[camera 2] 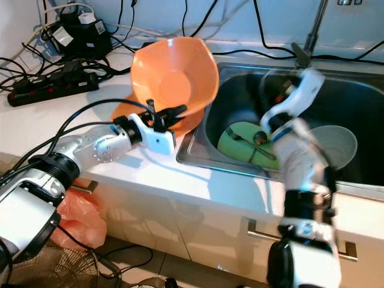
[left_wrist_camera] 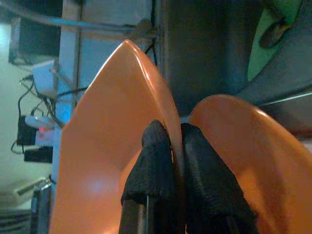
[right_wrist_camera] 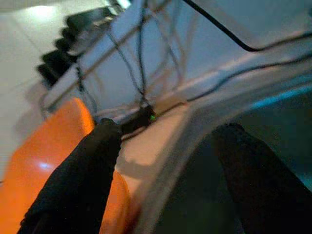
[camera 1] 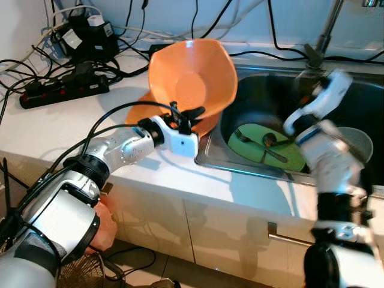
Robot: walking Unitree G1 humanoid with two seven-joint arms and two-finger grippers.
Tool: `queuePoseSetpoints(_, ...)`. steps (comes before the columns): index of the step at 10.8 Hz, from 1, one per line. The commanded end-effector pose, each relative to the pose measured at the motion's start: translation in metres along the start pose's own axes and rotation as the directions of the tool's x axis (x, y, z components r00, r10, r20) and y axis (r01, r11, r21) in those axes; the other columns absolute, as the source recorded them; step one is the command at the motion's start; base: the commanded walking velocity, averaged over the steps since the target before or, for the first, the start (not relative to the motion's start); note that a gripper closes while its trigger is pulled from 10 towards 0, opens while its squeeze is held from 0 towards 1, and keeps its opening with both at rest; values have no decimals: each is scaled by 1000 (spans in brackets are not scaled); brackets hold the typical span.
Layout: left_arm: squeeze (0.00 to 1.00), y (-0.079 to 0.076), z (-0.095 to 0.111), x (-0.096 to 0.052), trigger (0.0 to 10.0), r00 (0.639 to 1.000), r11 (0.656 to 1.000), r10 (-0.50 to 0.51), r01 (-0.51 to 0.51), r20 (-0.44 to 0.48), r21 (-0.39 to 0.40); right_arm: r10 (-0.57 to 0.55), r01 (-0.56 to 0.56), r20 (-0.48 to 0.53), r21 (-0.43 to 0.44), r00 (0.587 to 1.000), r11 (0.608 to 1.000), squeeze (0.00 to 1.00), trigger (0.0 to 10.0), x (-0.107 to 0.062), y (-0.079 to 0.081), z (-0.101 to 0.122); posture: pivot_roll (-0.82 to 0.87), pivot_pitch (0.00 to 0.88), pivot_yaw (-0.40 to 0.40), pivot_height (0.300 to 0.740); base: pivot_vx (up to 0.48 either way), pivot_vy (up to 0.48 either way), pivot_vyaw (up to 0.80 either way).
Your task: Kitchen organization
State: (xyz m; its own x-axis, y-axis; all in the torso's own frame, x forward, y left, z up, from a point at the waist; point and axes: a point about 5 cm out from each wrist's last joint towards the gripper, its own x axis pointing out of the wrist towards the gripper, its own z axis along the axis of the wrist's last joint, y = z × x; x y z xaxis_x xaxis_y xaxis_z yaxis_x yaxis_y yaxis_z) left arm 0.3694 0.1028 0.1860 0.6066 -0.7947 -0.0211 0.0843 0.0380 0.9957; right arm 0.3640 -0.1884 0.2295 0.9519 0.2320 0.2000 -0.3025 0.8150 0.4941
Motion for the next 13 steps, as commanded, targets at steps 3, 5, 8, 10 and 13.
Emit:
queuePoseSetpoints(3,0,-15,7,-1,0,996,995,-54,49,69,82,159,-160,-25,-41,987,986,1000,10000,7,18,19,79,57,107,740,0,0,0)
queuePoseSetpoints(5,0,-13,12,4,0,995,994,-40,30,96,102,205,-208,-55,-48,977,977,1000,10000,8,25,16,80,54,109,740,0,0,0)
queuePoseSetpoints(8,0,-10,15,6,0,991,991,-24,6,130,134,269,-274,-92,-58,959,960,1000,10000,7,32,10,84,58,110,740,0,0,0)
queuePoseSetpoints(10,0,-6,17,9,0,989,990,0,-21,148,143,273,-281,-108,-76,956,957,525,10000,9,33,9,83,59,111,740,0,0,0)
queuePoseSetpoints(13,0,-5,22,11,0,982,985,22,-53,188,163,282,-297,-132,-110,950,948,0,10000,19,37,13,83,60,113,740,0,0,0)
